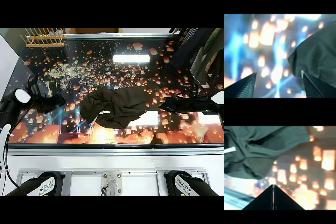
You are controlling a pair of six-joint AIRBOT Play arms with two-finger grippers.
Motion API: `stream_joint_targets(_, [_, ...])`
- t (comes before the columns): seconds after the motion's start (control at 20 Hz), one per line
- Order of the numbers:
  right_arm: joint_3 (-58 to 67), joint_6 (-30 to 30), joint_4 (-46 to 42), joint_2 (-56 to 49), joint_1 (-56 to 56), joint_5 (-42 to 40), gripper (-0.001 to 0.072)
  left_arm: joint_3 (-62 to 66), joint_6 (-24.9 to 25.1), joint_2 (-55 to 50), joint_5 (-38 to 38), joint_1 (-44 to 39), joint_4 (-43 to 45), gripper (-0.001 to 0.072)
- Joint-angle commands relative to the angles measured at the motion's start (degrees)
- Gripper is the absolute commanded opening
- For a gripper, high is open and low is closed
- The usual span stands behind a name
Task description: Fold the clothes and pants, and hang the long-sleeved shirts on hangers.
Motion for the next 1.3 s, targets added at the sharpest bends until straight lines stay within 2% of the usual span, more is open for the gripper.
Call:
stream_joint_targets(0.0, [0.04, -0.04, 6.93, -2.45, 0.0, 0.42, 0.0012, -7.93, 2.25, -3.93, 2.12, 5.68, -17.55, 0.0614])
stream_joint_targets(0.1, [0.04, -0.07, 7.8, -2.73, 0.0, 0.42, 0.0011, -8.5, 4.81, -8.59, 2.62, 4.48, -22.23, 0.0614])
stream_joint_targets(0.5, [0.04, -0.07, 7.78, -2.73, -0.02, 0.42, 0.0008, 3.72, 4.74, -24.15, 0.17, -5.44, -23.1, 0.0614])
stream_joint_targets(0.8, [0.04, -0.04, 7.67, -2.73, -0.02, 0.37, 0.0004, 9.18, 4.2, -29.35, -0.9, -9.94, -23.12, 0.0611])
stream_joint_targets(0.85, [0.04, -0.02, 7.28, -2.8, -0.02, -0.26, 0.0004, 9.64, 4.24, -29.31, -0.52, -10.19, -23.15, 0.0437])
stream_joint_targets(0.9, [0.04, -0.02, 6.71, -3.1, -0.04, -1.9, 0.0004, 10.67, 4.28, -29.33, -0.63, -10.21, -23.1, 0.0056])
stream_joint_targets(0.95, [0.07, -0.04, 5.44, -3.61, -0.07, -4.35, 0.0004, 12.11, 4.96, -29.31, -1.11, -10.03, -23.08, 0.001])
stream_joint_targets(1.05, [0.2, -0.48, 1.77, -5.75, -0.35, -11.63, 0.0007, 15.67, 7.41, -29.31, -3.93, -9.05, -23.08, 0.001])
stream_joint_targets(1.1, [0.46, -3.17, 0.22, -7.61, -0.55, -16.04, 0.0073, 17.7, 8.98, -29.31, -5.88, -8.68, -23.06, 0.001])
stream_joint_targets(1.15, [1.11, -5.03, 0.22, -9.92, -0.72, -19.32, 0.0306, 19.5, 10.12, -29.29, -7.56, -8.44, -23.06, 0.001])
stream_joint_targets(1.2, [2.36, -5.25, 0.22, -12.81, -0.72, -21.46, 0.0456, 21.18, 10.91, -29.29, -9.07, -8.48, -23.04, 0.001])
stream_joint_targets(1.25, [4.33, -5.27, 0.2, -16.46, -0.72, -22.08, 0.0474, 22.88, 11.19, -29.29, -10.12, -8.48, -22.47, 0.001])
